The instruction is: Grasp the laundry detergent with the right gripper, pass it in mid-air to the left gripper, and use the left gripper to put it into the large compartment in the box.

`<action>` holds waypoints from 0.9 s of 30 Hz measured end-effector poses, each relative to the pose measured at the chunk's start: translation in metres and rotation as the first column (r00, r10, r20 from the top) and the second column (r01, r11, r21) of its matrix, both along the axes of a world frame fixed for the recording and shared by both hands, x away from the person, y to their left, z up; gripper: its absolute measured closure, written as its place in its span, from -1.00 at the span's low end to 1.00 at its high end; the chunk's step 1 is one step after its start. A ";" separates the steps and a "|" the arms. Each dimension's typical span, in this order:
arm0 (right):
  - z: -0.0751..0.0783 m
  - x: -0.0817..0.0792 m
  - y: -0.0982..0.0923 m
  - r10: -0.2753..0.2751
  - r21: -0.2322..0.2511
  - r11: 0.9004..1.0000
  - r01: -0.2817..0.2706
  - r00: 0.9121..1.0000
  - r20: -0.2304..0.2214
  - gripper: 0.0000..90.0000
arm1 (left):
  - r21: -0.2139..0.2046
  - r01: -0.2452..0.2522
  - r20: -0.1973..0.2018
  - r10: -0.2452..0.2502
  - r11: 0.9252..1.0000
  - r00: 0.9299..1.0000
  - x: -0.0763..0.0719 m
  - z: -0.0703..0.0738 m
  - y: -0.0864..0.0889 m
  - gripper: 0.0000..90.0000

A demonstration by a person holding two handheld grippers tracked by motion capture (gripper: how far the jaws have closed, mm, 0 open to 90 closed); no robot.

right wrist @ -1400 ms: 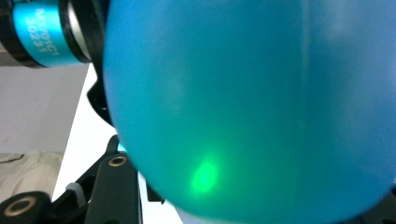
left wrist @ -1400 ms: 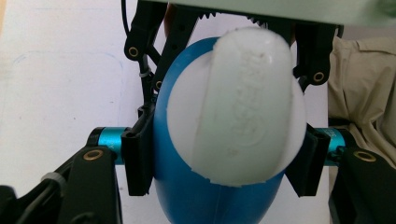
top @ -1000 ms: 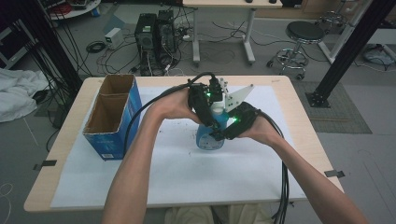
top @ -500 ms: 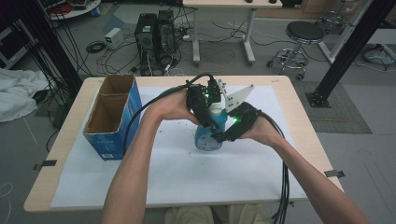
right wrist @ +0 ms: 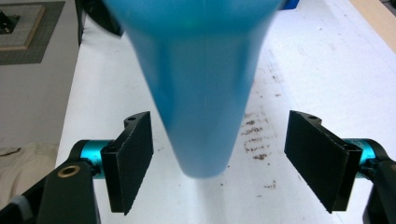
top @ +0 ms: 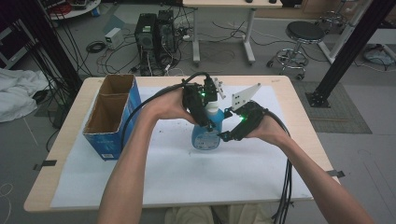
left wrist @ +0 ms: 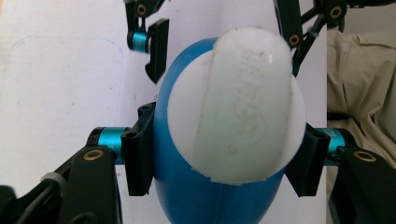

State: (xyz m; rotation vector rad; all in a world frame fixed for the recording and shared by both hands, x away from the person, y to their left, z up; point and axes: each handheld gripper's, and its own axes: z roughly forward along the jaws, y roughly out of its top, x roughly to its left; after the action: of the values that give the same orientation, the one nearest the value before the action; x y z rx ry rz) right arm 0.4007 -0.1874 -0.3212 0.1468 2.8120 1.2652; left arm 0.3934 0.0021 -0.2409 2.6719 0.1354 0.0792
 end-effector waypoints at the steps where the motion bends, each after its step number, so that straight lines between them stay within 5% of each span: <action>1: 0.000 0.000 -0.001 0.000 0.000 1.000 0.000 1.000 0.000 -0.49 | 0.002 -0.004 0.001 0.004 1.000 1.000 0.000 0.001 0.001 -0.17; 17: 0.014 -0.004 -0.034 -0.058 -0.066 0.996 0.060 0.998 0.034 -0.50 | 0.027 -0.064 0.022 0.063 0.998 0.998 -0.002 0.024 0.026 -0.17; 27: 0.016 -0.007 -0.053 -0.087 -0.198 0.975 0.098 0.994 0.062 -0.64 | 0.049 -0.140 0.022 0.139 0.989 0.990 0.000 0.053 0.054 -0.17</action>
State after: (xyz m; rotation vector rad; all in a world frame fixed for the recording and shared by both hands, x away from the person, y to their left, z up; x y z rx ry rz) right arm 0.3934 -0.2403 -0.3054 0.2284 2.8283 0.9459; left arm 0.3930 0.0556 -0.1882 2.7080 0.3189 0.1539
